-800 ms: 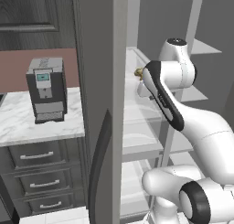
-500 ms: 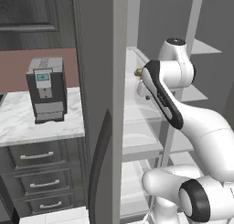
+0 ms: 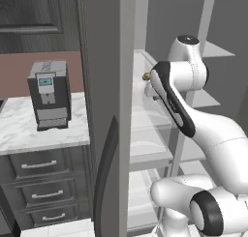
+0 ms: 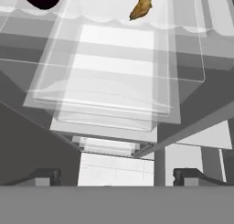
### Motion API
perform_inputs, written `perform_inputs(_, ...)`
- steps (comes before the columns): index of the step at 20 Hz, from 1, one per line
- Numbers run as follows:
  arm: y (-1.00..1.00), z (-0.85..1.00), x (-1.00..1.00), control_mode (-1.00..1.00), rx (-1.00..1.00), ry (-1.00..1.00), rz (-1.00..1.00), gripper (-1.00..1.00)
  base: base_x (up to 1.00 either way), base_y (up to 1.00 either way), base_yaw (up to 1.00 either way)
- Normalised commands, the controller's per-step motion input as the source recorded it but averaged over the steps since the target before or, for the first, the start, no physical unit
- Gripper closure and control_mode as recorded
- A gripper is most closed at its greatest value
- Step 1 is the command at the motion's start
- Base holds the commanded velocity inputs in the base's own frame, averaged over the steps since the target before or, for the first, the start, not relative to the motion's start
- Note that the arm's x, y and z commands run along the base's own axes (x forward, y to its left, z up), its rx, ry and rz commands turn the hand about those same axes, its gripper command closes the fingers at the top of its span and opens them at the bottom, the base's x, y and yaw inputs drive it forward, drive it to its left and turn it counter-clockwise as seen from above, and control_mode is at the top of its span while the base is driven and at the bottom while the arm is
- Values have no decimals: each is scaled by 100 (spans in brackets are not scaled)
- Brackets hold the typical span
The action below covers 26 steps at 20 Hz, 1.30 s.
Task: Take the eggplant and mushroom from the fridge shelf and place them in the freezer drawer to begin freezing them.
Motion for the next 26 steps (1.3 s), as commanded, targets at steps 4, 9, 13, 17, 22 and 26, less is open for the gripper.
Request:
perform_inputs(4,2,56,28,-100,-4,-26,-6,-100,0,0,0)
perform_inputs(9,0,41,60,-100,0,-16,-19,-100,0,0,0)
perform_inputs(13,0,6,74,-100,7,-5,-22,-100,0,0,0)
perform_inputs(17,0,-2,43,-100,11,-1,-9,-100,0,0,0)
perform_inputs(22,-2,-24,37,-100,5,8,-3,-100,0,0,0)
perform_inputs(26,-5,-16,48,-100,2,11,-1,-100,0,0,0)
